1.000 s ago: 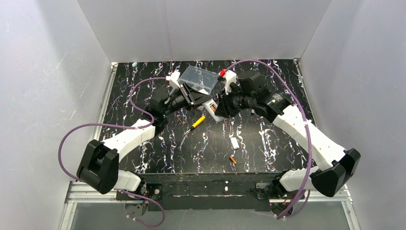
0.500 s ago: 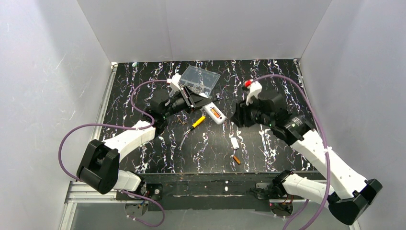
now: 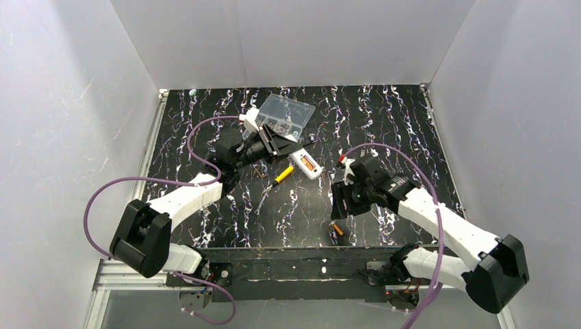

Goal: Load the batteries into the remote control
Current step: Pick up the battery from the center of the board.

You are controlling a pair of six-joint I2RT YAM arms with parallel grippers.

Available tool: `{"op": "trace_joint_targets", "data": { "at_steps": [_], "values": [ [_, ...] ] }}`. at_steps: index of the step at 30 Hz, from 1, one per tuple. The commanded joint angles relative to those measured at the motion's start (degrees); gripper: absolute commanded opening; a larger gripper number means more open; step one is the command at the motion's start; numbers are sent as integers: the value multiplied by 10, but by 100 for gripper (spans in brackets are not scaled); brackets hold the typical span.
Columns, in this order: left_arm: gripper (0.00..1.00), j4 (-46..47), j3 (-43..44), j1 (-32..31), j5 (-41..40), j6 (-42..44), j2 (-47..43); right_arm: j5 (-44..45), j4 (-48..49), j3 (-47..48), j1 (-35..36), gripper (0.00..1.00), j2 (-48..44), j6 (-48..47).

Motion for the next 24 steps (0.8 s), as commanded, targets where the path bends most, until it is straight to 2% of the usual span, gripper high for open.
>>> {"op": "trace_joint_targets", "data": {
  "at_steps": [1,4,11,17,24],
  "values": [
    [0,40,22,0,23,5,-9,-40,15,-5,1,65,36,-14],
    [0,40,26,0,25,4,-6,-33,23,-4,4,62,63,-18],
    [0,34,29,1,28,6,-7,-16,41,-2,33,43,143,-14],
    [0,33,26,1,26,7,-8,29,36,1,69,39,197,5],
    [0,36,26,0,27,4,-6,78,31,2,80,37,216,27]
  ]
}}
